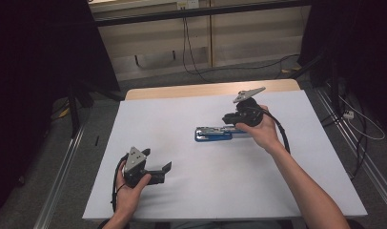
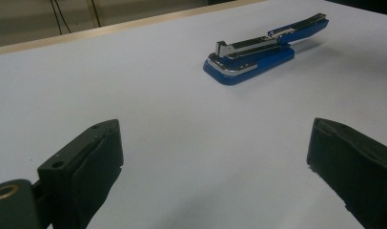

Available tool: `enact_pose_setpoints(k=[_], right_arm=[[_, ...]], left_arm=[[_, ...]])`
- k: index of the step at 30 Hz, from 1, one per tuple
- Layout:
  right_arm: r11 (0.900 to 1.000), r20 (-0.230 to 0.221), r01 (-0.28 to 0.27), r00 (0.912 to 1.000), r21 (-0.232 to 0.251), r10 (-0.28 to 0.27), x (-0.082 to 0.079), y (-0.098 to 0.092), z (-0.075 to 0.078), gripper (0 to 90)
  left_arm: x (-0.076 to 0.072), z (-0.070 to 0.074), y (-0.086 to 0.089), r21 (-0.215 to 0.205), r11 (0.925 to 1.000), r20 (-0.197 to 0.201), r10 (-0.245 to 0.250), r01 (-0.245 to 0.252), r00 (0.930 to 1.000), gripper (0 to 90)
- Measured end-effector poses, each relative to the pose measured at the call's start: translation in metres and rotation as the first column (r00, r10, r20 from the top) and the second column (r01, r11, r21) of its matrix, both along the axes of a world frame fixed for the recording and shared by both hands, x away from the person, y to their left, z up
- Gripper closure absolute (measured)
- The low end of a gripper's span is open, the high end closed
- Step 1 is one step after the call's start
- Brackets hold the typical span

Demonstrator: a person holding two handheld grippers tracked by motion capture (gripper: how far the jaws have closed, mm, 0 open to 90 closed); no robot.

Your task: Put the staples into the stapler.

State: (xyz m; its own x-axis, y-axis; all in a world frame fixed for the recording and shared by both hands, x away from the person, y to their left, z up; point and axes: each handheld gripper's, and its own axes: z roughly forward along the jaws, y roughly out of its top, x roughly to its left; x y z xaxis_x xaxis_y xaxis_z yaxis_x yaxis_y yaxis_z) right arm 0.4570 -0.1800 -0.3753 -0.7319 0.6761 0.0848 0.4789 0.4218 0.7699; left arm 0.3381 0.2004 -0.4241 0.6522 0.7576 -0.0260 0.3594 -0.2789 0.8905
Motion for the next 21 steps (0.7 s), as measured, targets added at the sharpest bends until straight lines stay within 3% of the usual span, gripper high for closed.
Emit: enact_pose_setpoints(k=[21], right_arm=[[0.999, -0.008, -0.027, 0.9996, 0.028, 0.027, 0.016, 0.025, -0.009, 79.2]], left_arm=[[-0.001, 0.0, -0.001, 0.003, 0.9999, -0.003, -0.011, 0.011, 0.9999, 5.0]])
